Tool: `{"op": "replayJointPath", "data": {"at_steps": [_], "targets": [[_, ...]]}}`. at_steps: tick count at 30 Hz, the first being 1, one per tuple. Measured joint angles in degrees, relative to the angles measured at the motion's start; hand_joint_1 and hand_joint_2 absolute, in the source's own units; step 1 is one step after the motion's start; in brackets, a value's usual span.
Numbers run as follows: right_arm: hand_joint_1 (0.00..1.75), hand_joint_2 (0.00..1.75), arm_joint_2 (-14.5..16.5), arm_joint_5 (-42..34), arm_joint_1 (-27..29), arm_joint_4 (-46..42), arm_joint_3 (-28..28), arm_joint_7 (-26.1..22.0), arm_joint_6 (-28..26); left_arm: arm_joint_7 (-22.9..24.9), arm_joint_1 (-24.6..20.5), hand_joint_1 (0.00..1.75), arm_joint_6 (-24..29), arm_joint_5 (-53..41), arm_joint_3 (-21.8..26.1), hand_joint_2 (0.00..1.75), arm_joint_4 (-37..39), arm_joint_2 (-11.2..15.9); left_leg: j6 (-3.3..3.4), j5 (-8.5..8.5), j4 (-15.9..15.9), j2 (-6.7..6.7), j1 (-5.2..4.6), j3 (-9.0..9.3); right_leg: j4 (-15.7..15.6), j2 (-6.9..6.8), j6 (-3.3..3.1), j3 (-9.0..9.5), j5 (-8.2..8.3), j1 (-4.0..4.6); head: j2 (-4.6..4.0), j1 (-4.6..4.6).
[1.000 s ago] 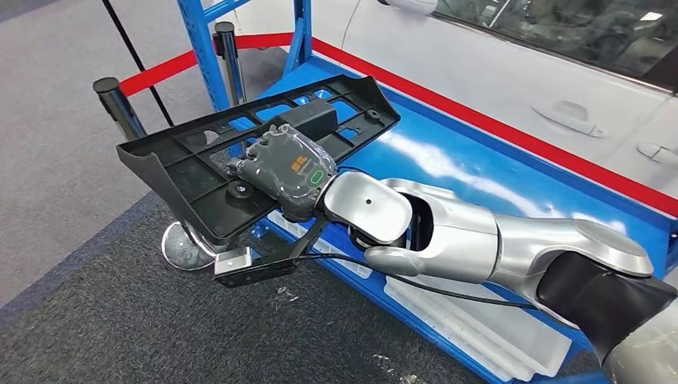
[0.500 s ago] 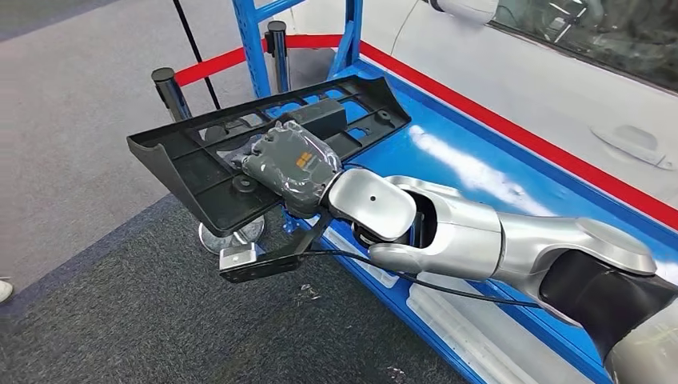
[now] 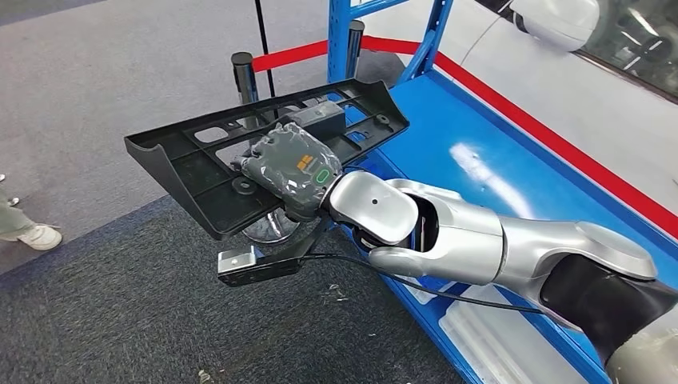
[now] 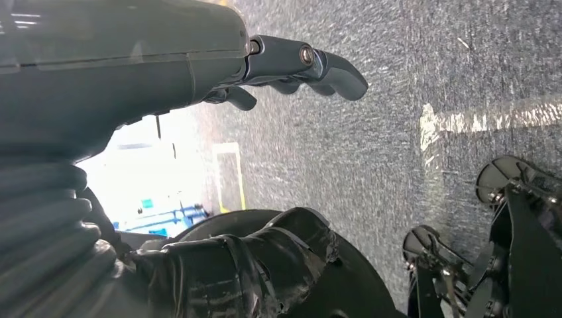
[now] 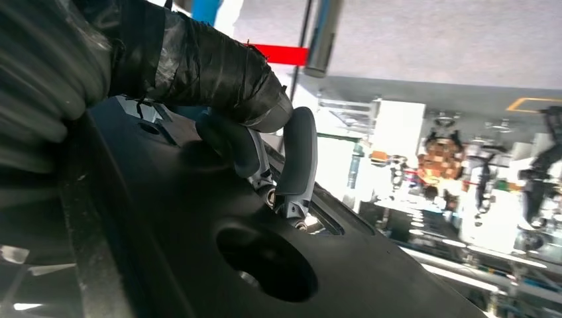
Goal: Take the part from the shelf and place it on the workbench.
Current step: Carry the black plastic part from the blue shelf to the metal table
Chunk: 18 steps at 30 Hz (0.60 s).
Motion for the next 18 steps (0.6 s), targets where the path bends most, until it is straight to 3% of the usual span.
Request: {"op": "replayJointPath", "data": {"at_steps": [1,3,5,7,8,9,11,12,14,15,16,18], "targets": [[1.75,1.75,0.0,0.0,0.0,0.0,0.0,0.0,0.0,0.0,0.0,0.00,0.0,0.0,0.0,1.75,0.0,0.0,-0.01,0.00,0.0,-0.80,-0.01,0.07,-3.3,0.58,-0.25,1.24,2.30,0.00,0.00,0.02],[1.75,1.75,0.0,0.0,0.0,0.0,0.0,0.1,0.0,0.0,0.0,0.00,0.0,0.0,0.0,1.75,0.0,0.0,-0.16,0.03,0.2,-2.21,0.05,-0.06,-10.5,3.33,-0.76,4.11,5.57,-0.14,0.00,-0.05],[1.75,1.75,-0.1,-0.1,0.0,-0.1,0.0,0.2,-0.1,0.2,0.0,0.00,0.0,-0.1,-0.1,1.75,0.0,0.0,-0.72,0.29,0.1,-3.46,0.30,-0.53,-13.4,4.99,-0.94,5.38,6.12,-0.07,0.00,-0.10],[1.75,1.75,-0.1,-0.3,0.0,-0.2,0.0,0.2,-0.1,0.3,0.1,0.00,0.0,-0.1,-0.1,1.75,0.0,0.0,-1.51,0.61,-0.1,-4.70,0.59,-0.92,-14.0,3.81,-1.20,5.78,6.26,-0.05,0.00,-0.09],[1.75,1.75,-0.1,-0.4,0.0,-0.2,0.0,0.2,-0.1,0.3,0.2,0.00,0.0,-0.1,-0.2,1.75,0.0,0.0,-1.81,0.44,0.2,-4.20,0.51,-1.13,-14.4,3.07,-1.45,6.09,6.41,-0.17,0.00,-0.14],[1.75,1.75,0.0,-0.4,0.0,-0.2,-0.1,0.2,-0.2,0.3,0.2,0.00,0.0,-0.1,-0.2,1.75,0.0,0.1,-2.09,-0.27,1.3,-2.81,0.38,-1.69,-14.8,2.27,-1.74,6.46,6.57,-0.29,0.00,-0.34],[1.75,1.75,0.0,-0.5,-0.1,-0.2,-0.1,0.3,-0.2,0.4,0.1,0.00,0.0,-0.2,-0.3,1.75,0.0,0.1,-2.50,-3.10,6.8,1.09,0.20,-4.26,-15.2,0.74,-2.14,6.98,6.64,-0.16,0.00,-0.73],[1.75,1.75,0.0,-0.6,-0.1,-0.2,-0.1,0.3,-0.3,0.5,0.1,0.00,0.0,-0.3,-0.4,1.75,0.0,0.1,-2.69,-4.64,10.5,2.26,0.28,-6.05,-15.2,-0.07,-2.28,7.04,6.56,-0.03,0.00,-0.90],[1.75,1.75,0.0,-0.7,0.1,-0.2,-0.1,0.3,-0.3,0.7,0.1,0.00,-0.1,-0.6,-0.5,1.75,0.0,0.1,-2.95,-5.53,14.7,3.02,0.42,-8.11,-14.9,-1.68,-2.37,7.06,6.29,0.11,0.00,-0.90],[1.75,1.75,0.0,-0.8,0.1,-0.2,-0.1,0.3,-0.3,0.8,0.0,0.00,-0.1,-0.8,-0.6,1.75,0.0,0.1,-3.02,-4.59,13.8,3.24,0.45,-7.54,-14.8,-2.44,-2.34,7.08,6.11,0.12,0.00,-0.90],[1.75,1.75,0.0,-0.8,0.1,-0.2,-0.1,0.3,-0.3,0.8,0.0,0.00,-0.2,-0.8,-0.6,1.75,0.0,0.1,-2.99,-3.01,10.9,3.72,0.46,-5.88,-14.6,-3.12,-2.25,7.13,5.90,0.13,0.00,-0.91],[1.75,1.75,0.0,-0.8,0.1,-0.2,-0.1,0.3,-0.3,0.9,0.0,0.00,-0.2,-0.9,-0.6,1.75,0.0,0.2,-2.57,-0.74,3.6,6.03,0.10,-1.82,-14.2,-4.33,-1.87,7.26,5.40,0.35,0.00,-0.89]]}}
